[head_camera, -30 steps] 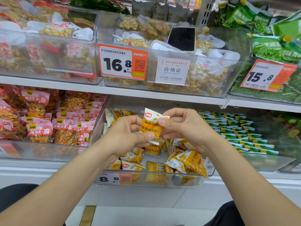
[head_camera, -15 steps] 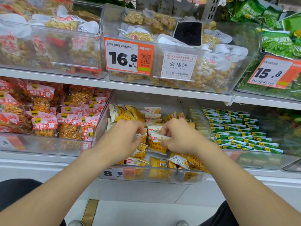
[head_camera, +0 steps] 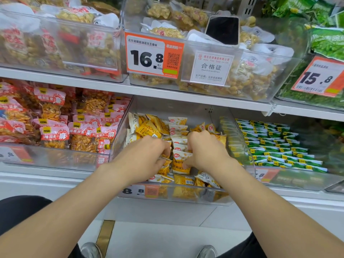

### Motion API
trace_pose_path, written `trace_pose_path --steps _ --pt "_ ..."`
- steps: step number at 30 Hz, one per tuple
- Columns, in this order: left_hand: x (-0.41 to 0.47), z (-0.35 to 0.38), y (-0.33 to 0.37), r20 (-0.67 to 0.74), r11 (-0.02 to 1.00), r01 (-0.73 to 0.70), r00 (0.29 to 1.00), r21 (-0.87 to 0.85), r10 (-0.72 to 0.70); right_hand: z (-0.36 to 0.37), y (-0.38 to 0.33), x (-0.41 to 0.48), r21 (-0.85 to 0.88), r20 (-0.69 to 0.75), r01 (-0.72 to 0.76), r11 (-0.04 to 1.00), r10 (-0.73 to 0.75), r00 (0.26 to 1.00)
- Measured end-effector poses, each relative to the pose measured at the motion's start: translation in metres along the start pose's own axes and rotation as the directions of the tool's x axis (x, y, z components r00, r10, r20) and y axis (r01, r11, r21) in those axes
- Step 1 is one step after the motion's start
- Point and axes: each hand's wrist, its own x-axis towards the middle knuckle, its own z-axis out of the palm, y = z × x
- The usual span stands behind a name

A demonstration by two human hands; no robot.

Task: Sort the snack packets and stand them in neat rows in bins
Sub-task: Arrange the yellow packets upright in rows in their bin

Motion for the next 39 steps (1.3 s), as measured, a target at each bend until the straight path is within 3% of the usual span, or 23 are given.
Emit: trace_pose_path --steps 3,5,8,16,19,22,25,27,30,33,36,39 --pt "0.0 -0.001 -0.001 0.003 1.0 0.002 1.0 0.004 -0.002 -0.01 0.002 -0.004 0.05 -0.037 0.104 0.993 -0.102 0.994" --pt "0.001 0.0 -0.001 0.003 1.0 -0.001 1.0 0.016 0.001 -0.009 0.003 -0.01 0.114 0.133 0.221 0.968 -0.236 0.963" --pt "0.001 0.0 0.001 0.002 1.0 -0.011 1.0 0.029 0.011 -0.003 0.003 -0.016 0.119 0.367 0.341 0.933 -0.36 0.858" --pt "0.0 -0.001 0.003 0.027 0.999 -0.01 1.0 0.048 0.009 0.011 0.002 -0.008 -0.063 0.356 0.477 0.877 -0.426 0.832" --pt "0.0 -0.002 0.003 0.035 1.0 -0.024 0.999 0.014 0.023 0.012 0.013 -0.01 -0.027 0.259 0.454 0.89 -0.432 0.864" --pt "-0.001 -0.005 0.002 0.053 0.997 -0.063 0.997 -0.044 0.065 0.003 0.025 -0.011 0.156 0.188 0.37 0.916 -0.395 0.899" --pt "-0.003 -0.011 0.008 0.081 0.98 -0.138 0.985 -0.14 0.151 -0.014 0.037 -0.016 0.341 0.105 0.357 0.87 -0.412 0.905" --pt "-0.003 -0.014 0.014 0.057 0.942 -0.121 0.988 -0.314 0.146 -0.024 0.042 -0.022 0.519 0.097 0.315 0.795 -0.42 0.902" --pt "0.001 -0.014 0.013 0.019 0.801 0.01 1.0 -0.599 0.001 -0.029 0.045 -0.025 0.782 0.119 0.154 0.603 -0.388 0.914" --pt "0.003 -0.02 0.015 0.039 0.692 0.127 0.989 -0.71 -0.141 -0.027 0.045 -0.023 0.908 0.13 0.018 0.419 -0.32 0.938" --pt "0.001 -0.025 0.02 0.112 0.592 0.189 0.98 -0.783 -0.165 -0.025 0.045 -0.024 0.863 0.059 0.106 0.494 -0.306 0.95" --pt "0.0 -0.023 0.022 0.135 0.571 0.203 0.978 -0.796 -0.158 -0.023 0.045 -0.021 0.837 0.035 0.13 0.531 -0.289 0.957"
